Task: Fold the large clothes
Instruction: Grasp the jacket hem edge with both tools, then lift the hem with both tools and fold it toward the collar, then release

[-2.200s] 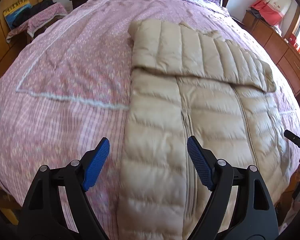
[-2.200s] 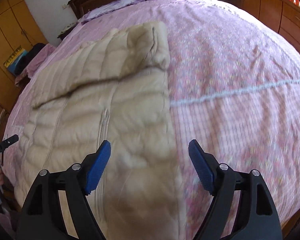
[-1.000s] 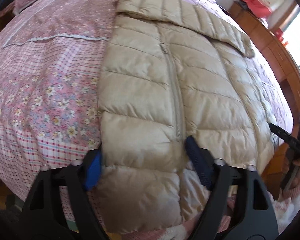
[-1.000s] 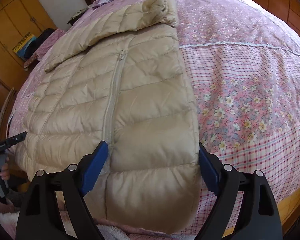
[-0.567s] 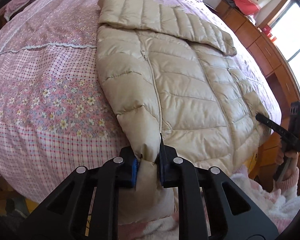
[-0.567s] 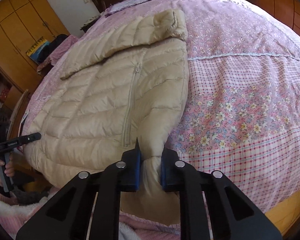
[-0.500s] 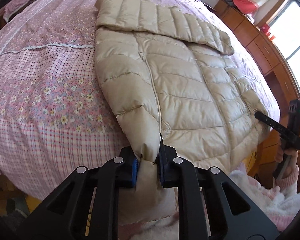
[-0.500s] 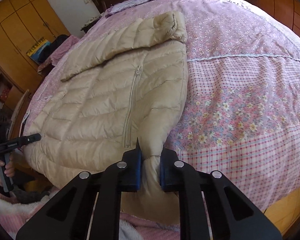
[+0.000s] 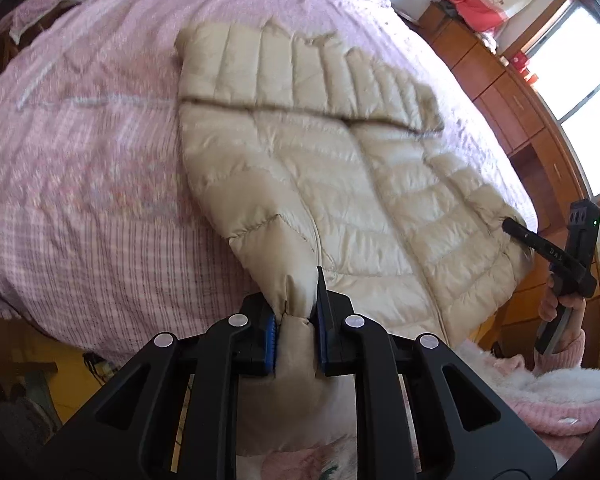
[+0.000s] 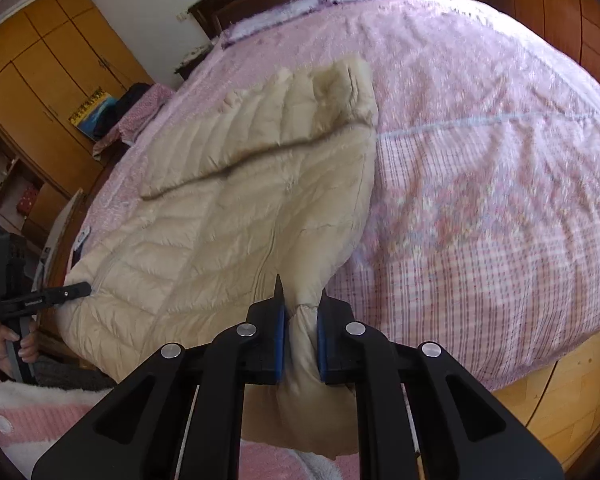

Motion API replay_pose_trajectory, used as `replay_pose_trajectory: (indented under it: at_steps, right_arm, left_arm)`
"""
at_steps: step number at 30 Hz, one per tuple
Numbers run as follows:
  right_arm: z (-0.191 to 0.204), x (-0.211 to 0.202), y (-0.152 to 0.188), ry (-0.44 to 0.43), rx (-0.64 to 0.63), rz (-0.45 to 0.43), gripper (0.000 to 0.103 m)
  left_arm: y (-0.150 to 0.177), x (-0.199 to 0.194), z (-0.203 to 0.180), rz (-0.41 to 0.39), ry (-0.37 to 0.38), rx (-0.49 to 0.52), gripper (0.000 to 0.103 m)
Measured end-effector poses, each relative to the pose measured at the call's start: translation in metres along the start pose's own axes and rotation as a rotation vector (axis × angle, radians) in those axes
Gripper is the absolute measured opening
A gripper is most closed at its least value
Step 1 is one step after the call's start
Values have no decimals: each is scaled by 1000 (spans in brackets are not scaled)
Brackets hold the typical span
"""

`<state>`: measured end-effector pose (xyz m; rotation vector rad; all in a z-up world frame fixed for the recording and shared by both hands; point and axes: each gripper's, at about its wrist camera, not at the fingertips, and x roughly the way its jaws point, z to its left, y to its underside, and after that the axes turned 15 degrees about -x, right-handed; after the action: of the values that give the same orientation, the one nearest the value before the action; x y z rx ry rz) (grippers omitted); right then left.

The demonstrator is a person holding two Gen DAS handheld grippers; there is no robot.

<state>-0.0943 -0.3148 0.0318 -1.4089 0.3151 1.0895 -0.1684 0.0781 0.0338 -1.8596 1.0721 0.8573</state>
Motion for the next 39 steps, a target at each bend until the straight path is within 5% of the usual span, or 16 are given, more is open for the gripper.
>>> replay_pose_trajectory:
  at_steps: [8,17,27,39]
  right_arm:
    - [3,-9,-56,15,-66,-131,12]
    - [-17,16,-137,90,-78,-195,12]
    - [-55,94,-193,216,-55,-147,12]
    - [-69,174,-206,335,-99,-54,12]
  left_arm:
    - [-65,-24,-22,-126,59,28,13]
    - [-168,-10,-44,-242,-6,15,13]
    - [-247,66,-41,-249,-109,-1,13]
    - [-271,140,-29,-242,-192,11,15]
